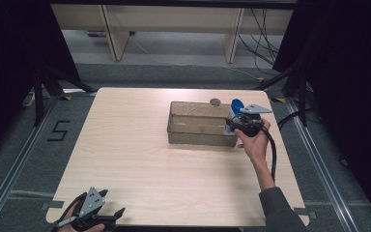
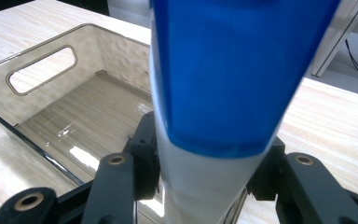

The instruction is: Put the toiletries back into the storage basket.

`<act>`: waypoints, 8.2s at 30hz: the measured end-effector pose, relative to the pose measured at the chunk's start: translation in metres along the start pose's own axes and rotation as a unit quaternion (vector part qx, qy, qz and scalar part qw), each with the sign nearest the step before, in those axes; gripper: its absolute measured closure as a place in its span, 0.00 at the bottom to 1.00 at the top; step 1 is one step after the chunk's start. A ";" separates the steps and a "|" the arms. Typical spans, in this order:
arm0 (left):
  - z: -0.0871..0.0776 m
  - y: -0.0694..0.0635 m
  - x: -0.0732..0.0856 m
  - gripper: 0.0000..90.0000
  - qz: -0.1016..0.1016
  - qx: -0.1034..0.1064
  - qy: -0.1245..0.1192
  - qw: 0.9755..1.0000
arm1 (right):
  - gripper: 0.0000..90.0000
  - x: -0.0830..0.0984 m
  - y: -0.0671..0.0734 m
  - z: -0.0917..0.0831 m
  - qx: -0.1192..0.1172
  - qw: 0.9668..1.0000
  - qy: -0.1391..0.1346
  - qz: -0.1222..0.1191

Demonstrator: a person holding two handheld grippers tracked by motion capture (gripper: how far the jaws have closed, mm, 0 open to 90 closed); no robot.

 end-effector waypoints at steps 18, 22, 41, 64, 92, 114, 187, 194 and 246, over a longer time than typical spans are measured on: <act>0.003 -0.004 -0.004 0.18 -0.025 0.001 -0.031 0.999 | 0.62 0.013 0.005 0.009 -0.009 1.000 0.021 0.003; 0.002 -0.002 -0.003 0.18 -0.018 -0.005 -0.020 1.000 | 0.62 0.015 0.006 0.008 -0.005 0.999 0.026 0.021; 0.002 -0.001 -0.003 0.18 -0.018 -0.006 -0.021 1.000 | 0.56 0.017 0.004 0.007 -0.008 0.999 0.018 0.028; 0.003 -0.004 -0.005 0.18 -0.026 0.000 -0.032 0.999 | 0.30 0.002 0.003 -0.006 -0.002 0.999 -0.019 0.049; 0.001 -0.002 -0.004 0.18 -0.023 -0.001 -0.028 0.999 | 0.26 -0.006 0.004 -0.026 0.007 0.999 -0.030 0.045; 0.000 -0.001 -0.004 0.18 -0.020 -0.006 -0.024 1.000 | 0.25 0.001 0.011 -0.041 0.001 0.998 -0.019 0.061; 0.000 0.000 -0.004 0.18 -0.018 -0.009 -0.024 1.000 | 0.18 0.012 0.091 -0.081 -0.090 0.995 -0.035 0.013; 0.000 -0.001 -0.003 0.18 -0.017 -0.005 -0.021 1.000 | 0.18 0.016 0.098 -0.082 -0.097 0.995 -0.036 -0.011; 0.000 0.000 -0.003 0.18 -0.014 -0.008 -0.018 1.000 | 0.18 0.051 0.144 -0.092 -0.160 0.987 -0.015 -0.014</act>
Point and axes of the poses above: each handheld gripper's, and its own axes: z roughly forward along the jaws, x roughly out of its underside, y roughly to its left, the point moved 9 cm from there along z, roughly forward along the jaws, and after that the axes turned 4 degrees about -z, right-handed, at the moved point
